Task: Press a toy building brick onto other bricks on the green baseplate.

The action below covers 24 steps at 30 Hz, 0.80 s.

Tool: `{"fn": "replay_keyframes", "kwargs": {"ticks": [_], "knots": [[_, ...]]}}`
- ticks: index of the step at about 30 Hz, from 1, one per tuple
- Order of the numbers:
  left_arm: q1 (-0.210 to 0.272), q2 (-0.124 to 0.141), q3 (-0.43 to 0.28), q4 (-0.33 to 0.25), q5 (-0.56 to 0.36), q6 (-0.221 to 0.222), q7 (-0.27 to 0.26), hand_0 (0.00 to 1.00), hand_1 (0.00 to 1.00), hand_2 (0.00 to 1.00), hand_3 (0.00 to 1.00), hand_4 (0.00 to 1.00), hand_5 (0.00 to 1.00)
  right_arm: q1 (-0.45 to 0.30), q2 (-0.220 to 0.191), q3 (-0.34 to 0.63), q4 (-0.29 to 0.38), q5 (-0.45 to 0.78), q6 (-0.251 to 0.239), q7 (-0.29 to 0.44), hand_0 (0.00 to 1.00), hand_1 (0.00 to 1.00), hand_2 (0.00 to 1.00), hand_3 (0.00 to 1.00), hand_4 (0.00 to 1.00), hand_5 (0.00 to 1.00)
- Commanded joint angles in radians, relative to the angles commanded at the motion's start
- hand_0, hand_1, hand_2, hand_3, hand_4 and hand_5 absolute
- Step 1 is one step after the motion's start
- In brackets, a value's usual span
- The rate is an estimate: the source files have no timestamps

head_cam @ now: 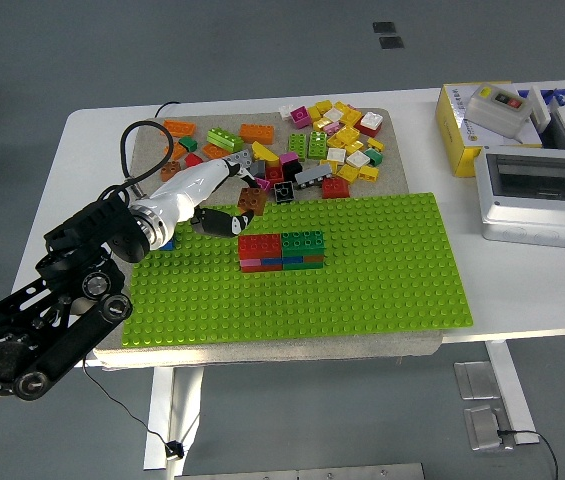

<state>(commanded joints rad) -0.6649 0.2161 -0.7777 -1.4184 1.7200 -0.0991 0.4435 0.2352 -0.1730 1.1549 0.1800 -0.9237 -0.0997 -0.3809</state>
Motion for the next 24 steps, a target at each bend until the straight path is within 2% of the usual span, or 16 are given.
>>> {"fn": "replay_keyframes", "kwargs": {"ticks": [6,8,15,19,24], "knots": [[-0.071,-0.066,0.07,0.119,-0.035,0.03,0.03,0.945,0.882,0.866,0.589,0.546,0.152,0.005,-0.001,-0.002,0.0,-0.004,0.001,-0.002,0.71,0.648,0.681,0.747,0.644,0.998],[-0.086,-0.081,0.089,0.143,-0.047,0.047,0.037,0.936,0.867,0.856,0.586,0.541,0.155,0.006,-0.002,-0.003,0.0,-0.004,0.001,-0.002,0.71,0.649,0.681,0.747,0.643,0.998],[-0.145,-0.139,0.175,0.222,-0.101,0.133,0.05,0.935,0.868,0.856,0.582,0.534,0.156,0.011,0.001,0.003,0.0,-0.025,0.004,-0.006,0.71,0.649,0.681,0.747,0.642,0.998],[-0.153,-0.153,0.195,0.237,-0.11,0.158,0.06,0.931,0.862,0.848,0.581,0.535,0.159,0.011,0.001,0.005,0.0,-0.03,0.004,-0.007,0.71,0.648,0.681,0.747,0.642,0.998],[-0.154,-0.158,0.204,0.242,-0.112,0.167,0.075,0.931,0.862,0.848,0.581,0.535,0.159,0.01,0.0,0.005,0.0,-0.033,0.004,-0.008,0.71,0.648,0.681,0.747,0.642,0.998]]}}
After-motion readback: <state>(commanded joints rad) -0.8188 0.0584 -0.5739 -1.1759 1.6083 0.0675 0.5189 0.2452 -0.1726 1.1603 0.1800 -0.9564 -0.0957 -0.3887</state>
